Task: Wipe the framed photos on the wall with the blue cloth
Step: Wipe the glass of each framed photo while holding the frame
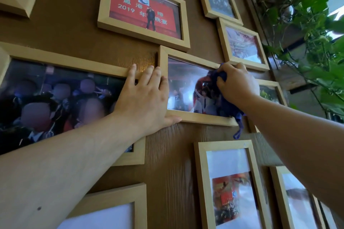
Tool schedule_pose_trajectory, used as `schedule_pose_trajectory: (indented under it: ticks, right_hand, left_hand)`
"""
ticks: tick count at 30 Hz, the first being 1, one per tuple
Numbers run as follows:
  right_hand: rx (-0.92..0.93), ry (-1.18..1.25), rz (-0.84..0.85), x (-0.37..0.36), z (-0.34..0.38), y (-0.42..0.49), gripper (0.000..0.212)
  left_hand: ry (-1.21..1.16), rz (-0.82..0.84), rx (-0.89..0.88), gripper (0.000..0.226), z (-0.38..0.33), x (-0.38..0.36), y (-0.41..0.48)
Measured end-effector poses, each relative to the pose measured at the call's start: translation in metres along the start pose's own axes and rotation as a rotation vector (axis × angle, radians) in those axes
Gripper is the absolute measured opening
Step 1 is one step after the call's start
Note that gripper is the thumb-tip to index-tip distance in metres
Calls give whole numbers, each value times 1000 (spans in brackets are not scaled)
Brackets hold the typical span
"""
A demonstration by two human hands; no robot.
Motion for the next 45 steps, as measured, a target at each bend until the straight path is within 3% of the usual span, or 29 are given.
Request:
schedule_pose_trajectory:
  ticks: [9,13,18,21,34,37,45]
  right_hand:
    - [366,191,45,-16,124,-28,28]
    - [327,82,72,-11,97,-26,29]
    - [68,-93,117,-4,5,-26,27]
    - [4,-124,130,-6,-13,-31,27]
    - [588,112,333,-26,124,-72,32]
    - [605,22,373,-25,113,-73,31]
    - [427,-222,428,-15,23,-66,30]
  left_hand:
    - [31,-8,14,108,0,0,0]
    - [18,-8,12,108,0,1,0]
    - [10,7,18,111,1,-1,0]
    - [4,-1,20,110,2,0,0]
    - [8,-9,14,107,2,2,0]
    - [7,-5,17,107,2,2,0]
    - [11,11,26,110,2,-1,0]
Point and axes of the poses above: each hand's wrist, its own y-axis towards the middle knuckle, its own x-axis out of the back of the hand, z = x × y, the point moved 10 cm from there along y, towards the middle knuckle, and after that the axes turned 14 degrees about y, right-handed, at the moved point
